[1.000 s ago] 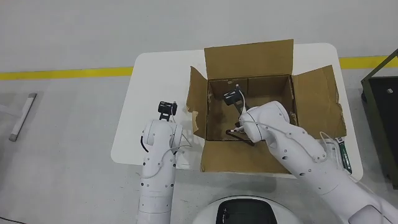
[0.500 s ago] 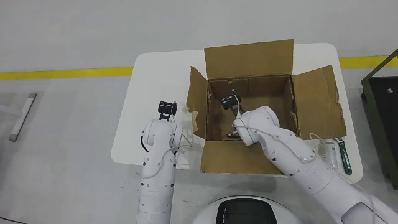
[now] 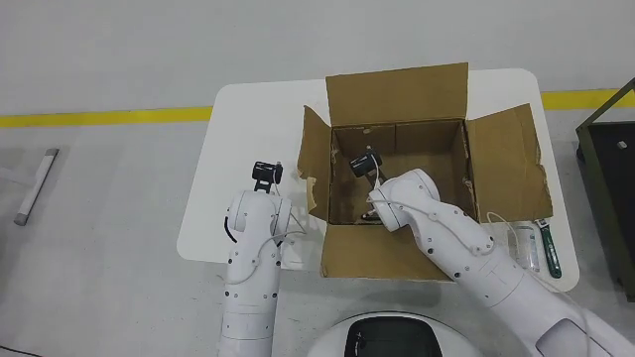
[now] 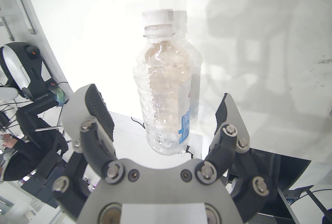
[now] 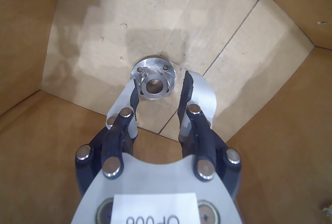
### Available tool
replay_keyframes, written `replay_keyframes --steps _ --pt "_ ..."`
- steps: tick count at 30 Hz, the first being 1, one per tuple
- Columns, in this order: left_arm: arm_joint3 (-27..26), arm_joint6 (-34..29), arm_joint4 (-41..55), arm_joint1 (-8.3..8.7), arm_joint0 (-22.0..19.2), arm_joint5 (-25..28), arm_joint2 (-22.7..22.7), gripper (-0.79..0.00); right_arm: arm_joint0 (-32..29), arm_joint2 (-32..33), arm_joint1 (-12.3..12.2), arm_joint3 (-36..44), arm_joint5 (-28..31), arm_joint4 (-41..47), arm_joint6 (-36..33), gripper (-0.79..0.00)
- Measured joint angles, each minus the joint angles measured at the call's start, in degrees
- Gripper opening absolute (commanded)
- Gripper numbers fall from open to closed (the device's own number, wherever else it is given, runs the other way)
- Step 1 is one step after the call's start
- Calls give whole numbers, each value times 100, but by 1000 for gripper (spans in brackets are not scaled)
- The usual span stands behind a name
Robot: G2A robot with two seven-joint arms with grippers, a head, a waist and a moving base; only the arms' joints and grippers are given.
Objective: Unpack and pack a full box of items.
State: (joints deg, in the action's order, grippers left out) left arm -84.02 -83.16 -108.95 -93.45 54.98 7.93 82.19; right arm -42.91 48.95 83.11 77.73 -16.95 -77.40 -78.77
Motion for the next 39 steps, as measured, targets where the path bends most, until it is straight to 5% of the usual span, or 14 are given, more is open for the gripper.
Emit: replay_keyframes --steps 35,37,39 --pt "0 0 0 0 0 0 0 0 -18 178 227 -360 297 -154 -11 -526" --pt "0 0 0 0 0 0 0 0 -21 204 235 -377 321 -157 -14 -613" --pt "0 0 0 0 0 0 0 0 -23 228 243 -387 330 -156 -14 -779"
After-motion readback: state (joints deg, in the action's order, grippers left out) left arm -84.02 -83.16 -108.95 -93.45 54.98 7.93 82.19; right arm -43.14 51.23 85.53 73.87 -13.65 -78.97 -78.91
